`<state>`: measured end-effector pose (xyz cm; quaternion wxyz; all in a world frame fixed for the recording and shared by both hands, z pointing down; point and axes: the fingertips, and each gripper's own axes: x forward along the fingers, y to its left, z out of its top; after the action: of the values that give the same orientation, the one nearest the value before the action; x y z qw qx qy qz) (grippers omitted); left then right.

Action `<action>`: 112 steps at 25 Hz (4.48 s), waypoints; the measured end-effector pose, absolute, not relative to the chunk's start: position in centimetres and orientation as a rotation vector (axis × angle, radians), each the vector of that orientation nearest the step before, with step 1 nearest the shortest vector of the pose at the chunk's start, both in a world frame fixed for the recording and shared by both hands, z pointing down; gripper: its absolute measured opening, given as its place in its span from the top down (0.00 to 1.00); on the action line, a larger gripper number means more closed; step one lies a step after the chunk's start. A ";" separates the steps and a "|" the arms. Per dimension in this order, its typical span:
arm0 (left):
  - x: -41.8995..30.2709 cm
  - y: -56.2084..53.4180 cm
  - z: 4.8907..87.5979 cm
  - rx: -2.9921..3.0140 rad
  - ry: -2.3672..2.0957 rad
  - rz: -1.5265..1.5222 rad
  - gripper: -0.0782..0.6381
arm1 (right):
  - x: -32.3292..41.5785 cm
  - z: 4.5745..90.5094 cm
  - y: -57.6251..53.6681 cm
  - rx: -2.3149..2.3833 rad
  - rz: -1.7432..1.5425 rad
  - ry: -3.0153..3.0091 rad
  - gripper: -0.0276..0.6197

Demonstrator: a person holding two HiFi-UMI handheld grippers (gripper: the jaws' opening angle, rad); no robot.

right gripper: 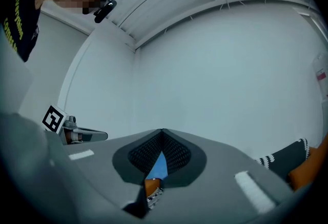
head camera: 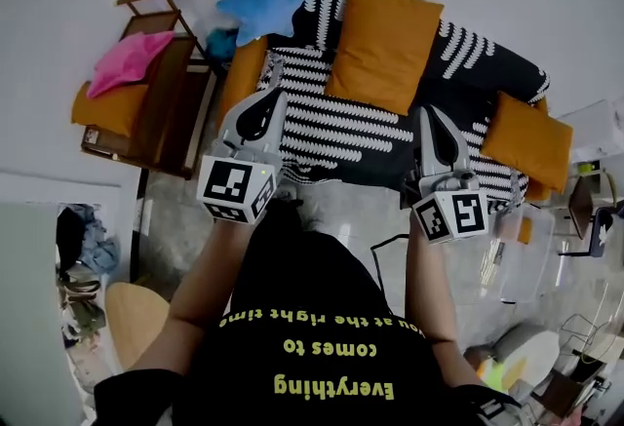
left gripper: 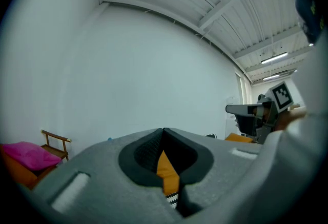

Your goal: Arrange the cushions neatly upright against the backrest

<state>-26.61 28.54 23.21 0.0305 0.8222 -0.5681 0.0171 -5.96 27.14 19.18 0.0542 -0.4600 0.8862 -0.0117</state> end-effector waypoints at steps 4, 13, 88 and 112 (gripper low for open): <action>-27.1 23.8 24.2 2.535 -1.733 0.058 0.89 | -6.7 20.0 22.9 -1.407 -0.044 2.690 0.94; -30.0 8.9 23.9 2.607 -1.670 0.006 0.89 | -9.0 20.7 10.0 -1.535 -0.024 2.651 0.92; -13.7 -8.5 84.2 1.551 -1.461 0.340 0.04 | -6.2 58.8 -31.6 -0.849 0.448 3.833 0.14; -12.0 -7.4 79.7 1.854 -1.197 0.521 0.67 | -3.5 56.4 -28.0 -1.182 0.376 3.688 0.76</action>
<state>-11.96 -7.45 79.65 0.4234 0.7407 -0.4784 0.2080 -3.47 -28.05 56.36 -0.3659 -0.2828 0.8821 0.0900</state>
